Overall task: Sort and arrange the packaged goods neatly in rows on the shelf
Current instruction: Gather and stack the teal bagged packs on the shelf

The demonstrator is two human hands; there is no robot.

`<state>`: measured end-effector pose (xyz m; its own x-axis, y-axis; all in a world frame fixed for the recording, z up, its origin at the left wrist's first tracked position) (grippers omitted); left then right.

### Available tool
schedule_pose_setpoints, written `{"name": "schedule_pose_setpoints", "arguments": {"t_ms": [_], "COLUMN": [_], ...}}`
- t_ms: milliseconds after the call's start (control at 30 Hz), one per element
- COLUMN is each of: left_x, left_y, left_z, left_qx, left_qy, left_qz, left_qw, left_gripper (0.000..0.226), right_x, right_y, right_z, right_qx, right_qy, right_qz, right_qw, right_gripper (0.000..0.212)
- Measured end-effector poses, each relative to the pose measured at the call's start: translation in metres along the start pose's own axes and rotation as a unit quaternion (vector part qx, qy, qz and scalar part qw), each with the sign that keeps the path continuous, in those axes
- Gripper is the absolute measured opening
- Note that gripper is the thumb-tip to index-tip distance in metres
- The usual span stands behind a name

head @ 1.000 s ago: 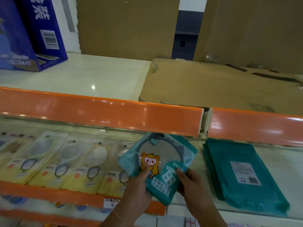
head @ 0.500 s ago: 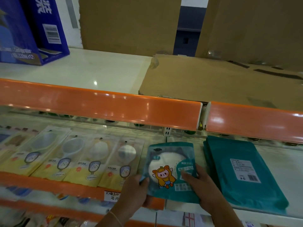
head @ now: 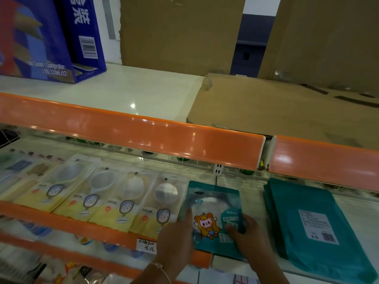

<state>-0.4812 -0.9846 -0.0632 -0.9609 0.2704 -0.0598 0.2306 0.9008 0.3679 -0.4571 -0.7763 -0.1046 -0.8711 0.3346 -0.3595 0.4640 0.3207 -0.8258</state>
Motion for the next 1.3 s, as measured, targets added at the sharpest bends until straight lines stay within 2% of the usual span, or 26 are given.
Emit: {"name": "schedule_pose_setpoints", "arguments": {"t_ms": [67,100,167,233,300,367,433,567,733,833,1000,1200,1300], "left_x": [0.002,0.002,0.004,0.005,0.006,0.008,0.009,0.013,0.011,0.011,0.01,0.015,0.021], "left_y": [0.0,0.0,0.0,-0.005,-0.012,-0.015,-0.01,-0.004,-0.01,-0.011,-0.009,0.011,0.04], "left_z": [0.002,0.002,0.001,-0.001,0.001,0.009,0.015,0.032,0.045,0.049,0.046,0.025,0.016], "left_qx": [0.049,0.062,0.095,0.115,0.13,0.114,0.12,0.143,0.146,0.136,0.133,0.129,0.099], "left_qy": [0.013,0.016,0.027,0.033,0.086,0.109,0.096,0.029,-0.011,-0.043,-0.055,-0.011,0.005], "left_qz": [0.012,0.019,0.027,0.016,0.026,0.057,0.112,0.171,0.138,0.127,0.12,0.138,0.167], "left_qw": [0.999,0.998,0.995,0.993,0.987,0.986,0.982,0.974,0.979,0.982,0.982,0.982,0.981], "left_gripper": [0.093,0.088,0.066,0.063,0.065,0.057,0.057,0.051,0.051,0.061,0.063,0.06,0.065], "right_x": [-0.001,-0.002,-0.007,-0.015,-0.021,-0.022,-0.022,-0.022,-0.02,-0.019,-0.019,-0.029,-0.041], "right_y": [0.002,0.003,0.005,0.004,0.002,0.0,-0.001,-0.001,0.003,0.005,0.006,-0.01,-0.032], "right_z": [0.003,0.004,0.009,0.012,0.015,0.016,0.016,0.017,0.017,0.018,0.018,0.003,-0.028], "right_qx": [-0.073,-0.115,-0.197,-0.233,-0.263,-0.296,-0.314,-0.316,-0.301,-0.293,-0.287,-0.253,-0.191], "right_qy": [0.036,0.056,0.091,0.115,0.131,0.141,0.144,0.14,0.155,0.175,0.19,0.182,0.224], "right_qz": [-0.012,-0.018,-0.024,-0.025,-0.029,-0.039,-0.053,-0.071,-0.093,-0.106,-0.111,-0.126,-0.17], "right_qw": [0.997,0.992,0.976,0.965,0.955,0.944,0.937,0.936,0.936,0.934,0.932,0.942,0.941], "right_gripper": [0.043,0.045,0.049,0.05,0.049,0.048,0.047,0.044,0.042,0.039,0.038,0.042,0.035]}}
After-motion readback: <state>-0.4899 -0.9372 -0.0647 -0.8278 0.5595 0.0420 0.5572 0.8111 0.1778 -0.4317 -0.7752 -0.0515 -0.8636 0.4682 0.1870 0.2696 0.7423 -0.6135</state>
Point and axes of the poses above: each hand's wrist, its own x-axis towards the middle knuckle, its own z-axis out of the palm, y = z × x, the point moved 5 cm from there along x, towards the middle knuckle, and after that the axes turned 5 degrees about -y, right-handed, at the moved point
